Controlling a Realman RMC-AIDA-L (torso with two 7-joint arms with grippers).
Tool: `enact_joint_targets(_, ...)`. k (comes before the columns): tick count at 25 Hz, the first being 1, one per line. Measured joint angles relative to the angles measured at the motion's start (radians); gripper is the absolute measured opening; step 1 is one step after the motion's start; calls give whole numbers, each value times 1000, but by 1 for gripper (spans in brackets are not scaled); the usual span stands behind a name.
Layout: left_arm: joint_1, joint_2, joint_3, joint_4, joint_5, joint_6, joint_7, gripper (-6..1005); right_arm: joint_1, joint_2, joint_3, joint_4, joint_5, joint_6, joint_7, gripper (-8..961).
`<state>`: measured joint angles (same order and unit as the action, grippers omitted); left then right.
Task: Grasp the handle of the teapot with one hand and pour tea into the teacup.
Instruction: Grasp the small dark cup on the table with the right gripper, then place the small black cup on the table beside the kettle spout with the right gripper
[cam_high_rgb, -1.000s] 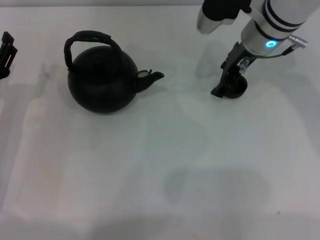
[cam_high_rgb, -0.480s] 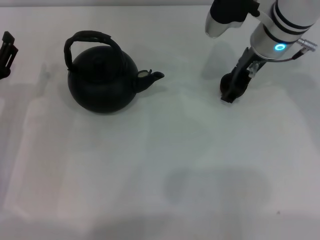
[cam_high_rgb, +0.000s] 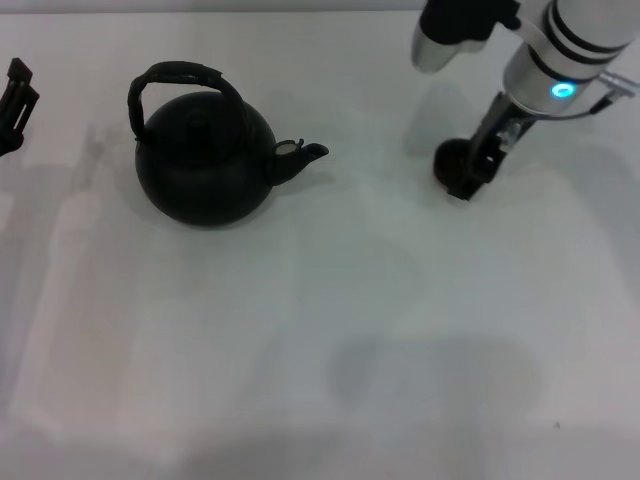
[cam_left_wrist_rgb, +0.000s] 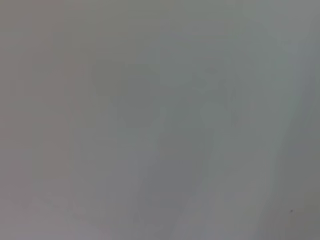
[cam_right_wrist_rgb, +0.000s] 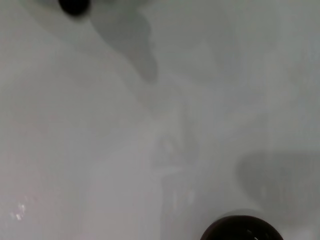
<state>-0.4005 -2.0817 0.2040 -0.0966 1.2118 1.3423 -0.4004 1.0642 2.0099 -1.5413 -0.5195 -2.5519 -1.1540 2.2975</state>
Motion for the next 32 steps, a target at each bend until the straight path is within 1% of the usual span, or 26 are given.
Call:
enact_joint_targets(2, 0, 0, 0, 0, 0, 0, 0, 830, -3, 4, 0, -51, 5, -20, 0, 758)
enact_joint_targets(3, 0, 0, 0, 0, 0, 0, 0, 830, 1, 9, -7, -91, 12, -37, -1, 751)
enact_joint_targets(5, 0, 0, 0, 0, 0, 0, 0, 830, 7, 13, -19, -107, 17, -48, -2, 738)
enact_joint_targets(7, 0, 1, 0, 0, 0, 0, 0, 830, 23, 16, -57, -120, 34, -55, -3, 726)
enact_joint_targets(10, -3, 1, -2, 0, 0, 0, 0, 831, 41, 17, -131, -127, 82, -58, -2, 715)
enact_joint_targets(11, -4, 1, -3, 0, 0, 0, 0, 831, 47, 17, -175, -131, 111, -58, -1, 717)
enact_joint_targets(16, -8, 2, -5, 1, 0, -2, 0, 831, 59, 18, -303, -141, 215, -52, 0, 728)
enact_joint_targets(19, -14, 2, -4, 0, 0, -3, 0, 830, 59, 18, -363, -142, 264, -41, 0, 734)
enact_joint_targets(23, -17, 2, -2, 0, 0, -6, 0, 830, 54, 18, -425, -158, 303, -5, 0, 742)
enact_joint_targets(25, -17, 2, -2, 0, 0, -7, 0, 830, 53, 18, -432, -161, 303, -3, 0, 746)
enact_joint_targets(32, -15, 0, -2, 0, 0, -7, 0, 831, 50, 18, -510, -170, 340, 7, 0, 761)
